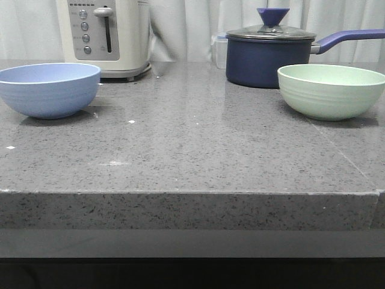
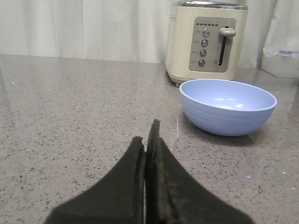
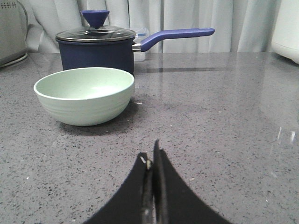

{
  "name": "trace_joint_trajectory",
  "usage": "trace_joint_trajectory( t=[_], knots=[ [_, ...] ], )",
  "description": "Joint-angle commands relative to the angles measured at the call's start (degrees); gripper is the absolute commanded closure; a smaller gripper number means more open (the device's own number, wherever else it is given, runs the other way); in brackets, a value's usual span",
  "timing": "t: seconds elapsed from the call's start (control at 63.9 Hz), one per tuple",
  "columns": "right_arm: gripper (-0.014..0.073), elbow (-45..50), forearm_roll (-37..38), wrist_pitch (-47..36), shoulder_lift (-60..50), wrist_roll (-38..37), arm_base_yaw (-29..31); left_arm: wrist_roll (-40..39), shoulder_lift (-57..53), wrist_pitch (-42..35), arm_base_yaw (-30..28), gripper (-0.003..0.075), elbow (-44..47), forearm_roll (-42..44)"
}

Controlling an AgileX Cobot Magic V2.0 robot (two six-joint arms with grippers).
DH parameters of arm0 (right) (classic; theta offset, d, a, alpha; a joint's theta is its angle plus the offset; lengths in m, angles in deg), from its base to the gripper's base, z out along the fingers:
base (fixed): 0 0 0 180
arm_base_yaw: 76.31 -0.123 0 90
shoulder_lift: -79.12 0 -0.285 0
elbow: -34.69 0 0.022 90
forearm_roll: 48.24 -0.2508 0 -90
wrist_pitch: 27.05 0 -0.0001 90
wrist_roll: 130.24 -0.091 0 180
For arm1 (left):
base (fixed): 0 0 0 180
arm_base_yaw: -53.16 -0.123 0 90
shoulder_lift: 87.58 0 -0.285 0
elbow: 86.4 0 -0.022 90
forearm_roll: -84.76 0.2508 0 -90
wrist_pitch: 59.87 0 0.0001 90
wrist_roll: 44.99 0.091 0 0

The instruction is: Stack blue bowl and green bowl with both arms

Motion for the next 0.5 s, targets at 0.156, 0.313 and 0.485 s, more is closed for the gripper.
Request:
trace_joint_trajectory(
  t=[0.156,0.313,0.485],
  knots=[
    [0.0659,-2.49,0.63,-4.38,-1.14,0.18,0.30,0.00,-0.93,-7.77,-0.02,0.0740,-1.17,-1.70],
    [0.0659,-8.63,0.63,-2.11,-1.14,0.24,0.30,0.00,-0.82,-6.04,-0.02,0.0740,-7.25,-1.70],
    [0.0659,-16.75,1.51,3.45,-0.45,0.28,0.30,0.00,-0.82,-1.02,-0.02,0.0740,-16.04,-1.70]
  ],
)
